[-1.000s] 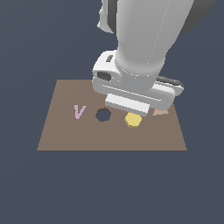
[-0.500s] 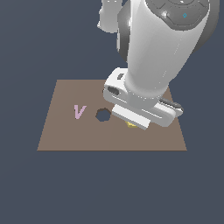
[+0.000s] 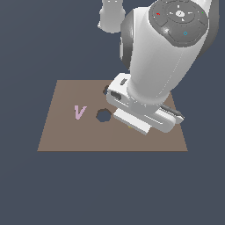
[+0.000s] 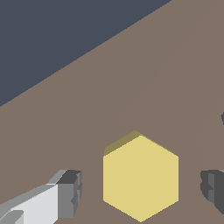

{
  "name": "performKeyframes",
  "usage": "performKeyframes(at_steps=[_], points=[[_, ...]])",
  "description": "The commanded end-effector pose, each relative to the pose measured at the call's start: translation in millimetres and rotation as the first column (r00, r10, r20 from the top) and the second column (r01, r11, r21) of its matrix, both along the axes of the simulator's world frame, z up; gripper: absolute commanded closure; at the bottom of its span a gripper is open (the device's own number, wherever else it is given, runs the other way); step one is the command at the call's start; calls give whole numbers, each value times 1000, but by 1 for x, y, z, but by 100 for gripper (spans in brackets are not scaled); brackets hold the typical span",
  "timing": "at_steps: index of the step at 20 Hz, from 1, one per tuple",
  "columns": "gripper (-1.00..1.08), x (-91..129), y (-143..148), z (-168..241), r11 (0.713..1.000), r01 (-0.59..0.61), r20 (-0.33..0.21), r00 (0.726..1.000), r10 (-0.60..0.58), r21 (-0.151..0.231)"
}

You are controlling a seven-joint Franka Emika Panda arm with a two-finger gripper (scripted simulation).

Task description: Insert a designated object into the corresponding slot on a board.

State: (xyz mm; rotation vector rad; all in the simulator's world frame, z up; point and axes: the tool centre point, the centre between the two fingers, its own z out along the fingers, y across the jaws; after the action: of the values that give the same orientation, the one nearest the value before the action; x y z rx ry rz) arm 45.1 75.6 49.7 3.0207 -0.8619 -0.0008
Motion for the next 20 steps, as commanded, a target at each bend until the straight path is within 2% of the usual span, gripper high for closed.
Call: performKeyframes(at_steps=[1,11,12,20], points=[[-92,0,0,0,1000,0,0,1000,0,0],[-92,0,0,-20,1000,1,0,1000,-1,0],[108,0,0,-20,1000,1,0,1000,-1,0],[108,0,0,-20,1000,1,0,1000,-1,0]])
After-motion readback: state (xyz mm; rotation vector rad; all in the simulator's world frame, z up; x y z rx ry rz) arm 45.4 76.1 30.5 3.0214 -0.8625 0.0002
